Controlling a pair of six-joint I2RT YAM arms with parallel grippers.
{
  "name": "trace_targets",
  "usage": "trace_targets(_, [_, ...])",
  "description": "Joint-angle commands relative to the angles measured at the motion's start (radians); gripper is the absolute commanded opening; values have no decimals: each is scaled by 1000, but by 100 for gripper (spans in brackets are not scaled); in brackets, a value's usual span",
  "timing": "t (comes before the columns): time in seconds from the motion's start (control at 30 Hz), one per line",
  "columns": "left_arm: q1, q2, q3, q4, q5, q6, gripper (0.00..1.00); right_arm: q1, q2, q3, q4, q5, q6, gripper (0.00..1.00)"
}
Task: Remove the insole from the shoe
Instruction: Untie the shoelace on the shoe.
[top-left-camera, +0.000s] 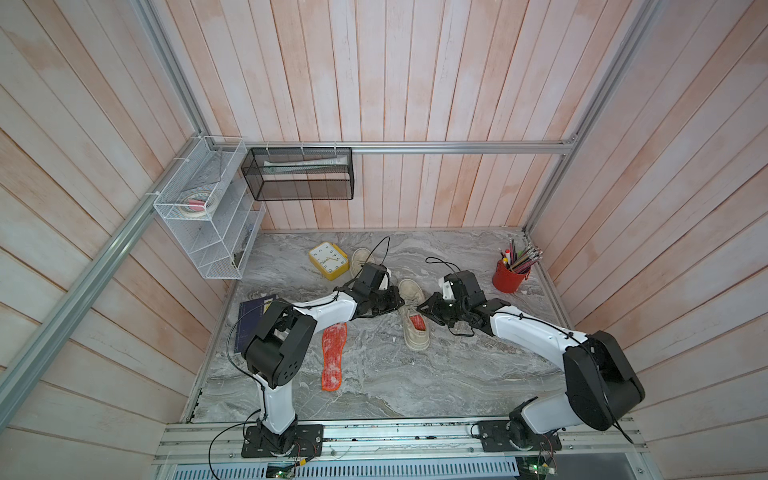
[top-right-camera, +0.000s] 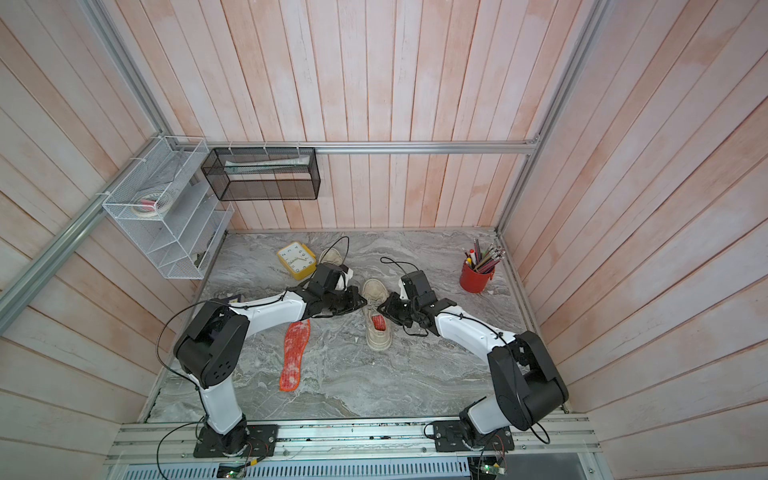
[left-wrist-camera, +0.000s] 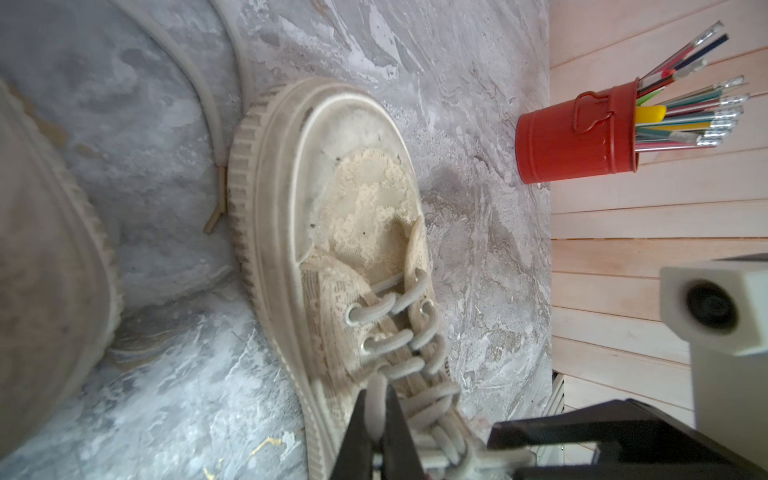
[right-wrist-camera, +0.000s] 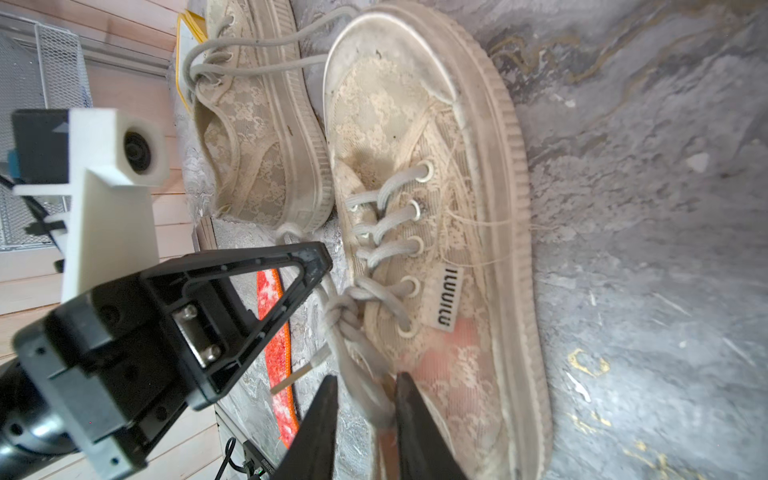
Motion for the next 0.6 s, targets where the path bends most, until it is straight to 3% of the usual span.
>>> trace_targets(0.0, [3, -17, -13, -1, -12, 8, 8, 6, 24, 32, 0, -7, -33, 27])
trace_targets(0.1, [4, -18, -9, -5, -14, 12, 8, 5, 45, 49, -17, -5, -62, 28])
trace_targets(0.3, [3, -28, -3, -19, -24, 22, 11, 6, 58, 96, -59, -11, -99, 6])
trace_targets(0.5, [-10, -165, -21, -69, -188, 116, 44, 6, 61, 131, -81, -42, -87, 1])
trace_targets(0.57, [-20, -239, -75, -31, -223, 170, 47, 6, 73, 144, -87, -56, -77, 1])
